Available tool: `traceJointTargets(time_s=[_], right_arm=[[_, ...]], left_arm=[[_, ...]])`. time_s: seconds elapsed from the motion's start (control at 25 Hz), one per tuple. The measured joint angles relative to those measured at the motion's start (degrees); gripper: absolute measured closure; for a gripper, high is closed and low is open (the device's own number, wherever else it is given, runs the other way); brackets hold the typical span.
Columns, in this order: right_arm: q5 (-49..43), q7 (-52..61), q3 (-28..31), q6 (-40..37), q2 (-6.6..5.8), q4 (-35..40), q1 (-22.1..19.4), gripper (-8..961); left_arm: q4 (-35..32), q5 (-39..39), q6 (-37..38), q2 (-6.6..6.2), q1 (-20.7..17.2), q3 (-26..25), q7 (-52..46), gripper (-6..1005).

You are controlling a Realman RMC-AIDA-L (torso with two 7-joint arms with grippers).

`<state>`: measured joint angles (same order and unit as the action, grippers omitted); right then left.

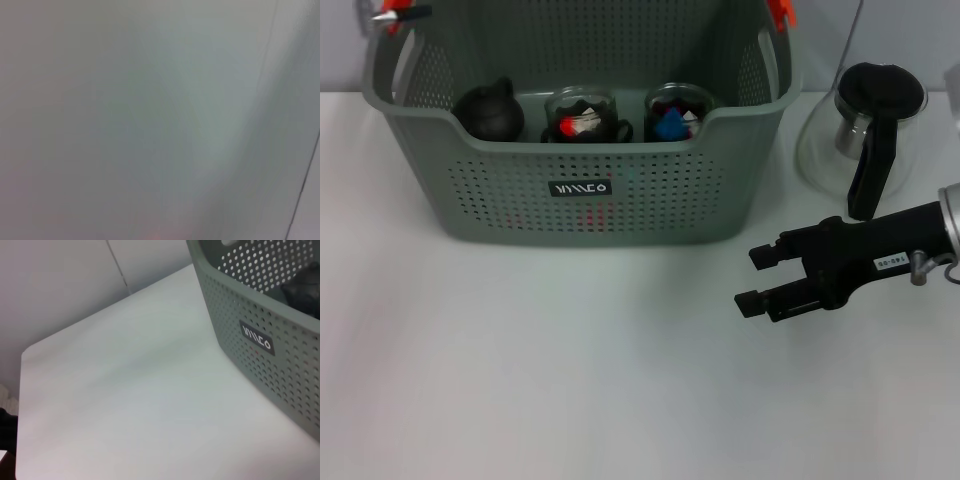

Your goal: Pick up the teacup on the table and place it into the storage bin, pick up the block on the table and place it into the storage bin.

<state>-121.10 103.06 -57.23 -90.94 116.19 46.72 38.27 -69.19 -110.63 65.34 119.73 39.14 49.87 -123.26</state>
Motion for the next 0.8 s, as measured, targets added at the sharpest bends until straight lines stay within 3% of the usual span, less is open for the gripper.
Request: traceJointTargets(time_s=[0.12, 0.24, 0.36, 0.56, 0.8], right_arm=[[0.6, -0.5, 0.7, -0.9, -0.27, 0.1, 0.0, 120], [1.7, -2.2, 3.1, -3.6, -0.35, 0.2, 0.1, 121], [4.2, -4.4, 5.9, -6.3, -0.29, 0.2, 0.0, 119], [9.1, -8.2, 9.2, -7.9, 0.29, -0.3, -0.6, 117], [12.1, -9.8, 9.8, -8.7, 1.23, -0.1, -0.6, 114]], left_arm=[[-0.5, 6.6, 6.9, -0.07, -2.7, -3.8, -0.1, 329], [1.0, 16.6, 19.9, 0.19, -7.1, -6.2, 3.6, 219], [2.5, 23.6, 30.1, 1.39, -12.4, -7.1, 10.1, 108], [3.2, 25.8, 35.8, 3.73, -20.0, -9.7, 18.3, 81], [4.6, 24.3, 39.3, 4.35, -24.6, -13.4, 23.7, 65]])
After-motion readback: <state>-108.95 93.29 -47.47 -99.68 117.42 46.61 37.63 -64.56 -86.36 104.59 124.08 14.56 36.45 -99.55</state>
